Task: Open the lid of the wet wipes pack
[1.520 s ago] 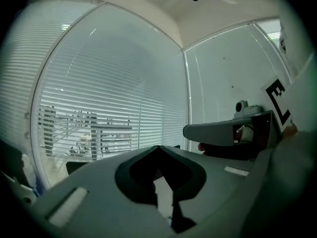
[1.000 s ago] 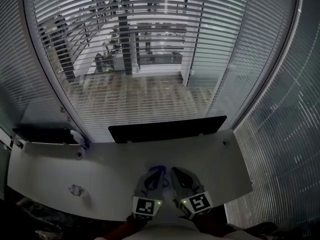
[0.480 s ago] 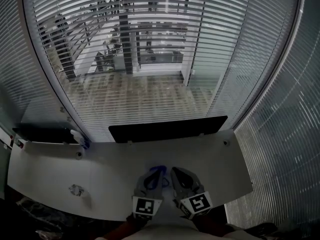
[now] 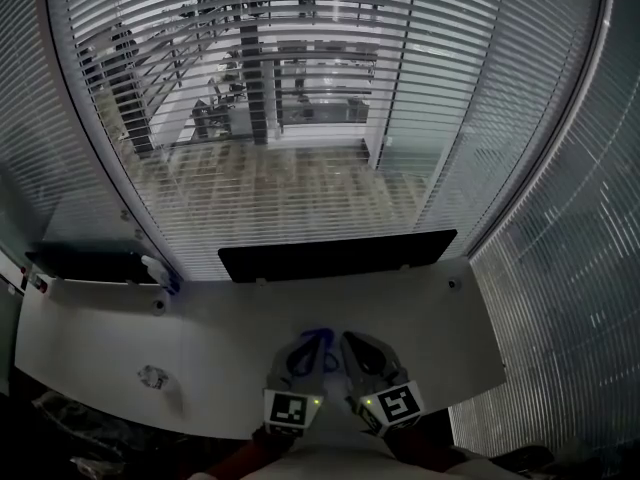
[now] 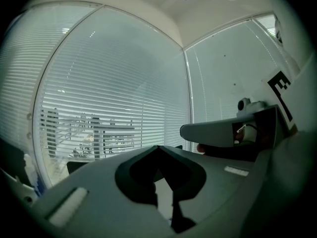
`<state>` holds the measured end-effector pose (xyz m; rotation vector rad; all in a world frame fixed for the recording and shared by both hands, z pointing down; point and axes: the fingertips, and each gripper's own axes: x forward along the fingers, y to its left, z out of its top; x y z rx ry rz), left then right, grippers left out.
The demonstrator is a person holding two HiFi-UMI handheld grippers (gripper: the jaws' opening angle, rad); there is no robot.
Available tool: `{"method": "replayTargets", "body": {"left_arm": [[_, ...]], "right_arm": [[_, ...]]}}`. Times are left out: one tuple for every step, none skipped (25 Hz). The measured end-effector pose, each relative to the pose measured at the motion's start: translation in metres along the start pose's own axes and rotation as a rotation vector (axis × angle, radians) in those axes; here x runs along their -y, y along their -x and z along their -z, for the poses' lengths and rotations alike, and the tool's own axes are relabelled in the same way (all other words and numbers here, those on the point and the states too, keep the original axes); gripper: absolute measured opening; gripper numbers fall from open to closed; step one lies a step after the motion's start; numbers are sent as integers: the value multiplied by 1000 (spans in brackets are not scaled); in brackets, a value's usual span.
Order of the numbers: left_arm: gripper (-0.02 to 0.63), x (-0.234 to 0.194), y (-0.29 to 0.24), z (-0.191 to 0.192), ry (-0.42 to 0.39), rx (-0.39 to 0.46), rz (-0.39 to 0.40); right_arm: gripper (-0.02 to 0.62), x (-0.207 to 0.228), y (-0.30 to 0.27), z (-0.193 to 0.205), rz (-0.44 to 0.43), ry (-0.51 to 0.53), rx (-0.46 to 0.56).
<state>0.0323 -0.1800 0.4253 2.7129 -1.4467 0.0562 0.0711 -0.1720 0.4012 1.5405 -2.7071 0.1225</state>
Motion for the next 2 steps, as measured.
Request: {"method": "replayTargets", "body": {"left_arm": [[3, 0, 0, 2, 3, -1, 0], [2, 0, -1, 5, 4, -2, 0]], "right_arm": [[0, 0, 0, 3, -1, 0, 3], [0, 0, -1, 6, -3, 1, 7]]}}
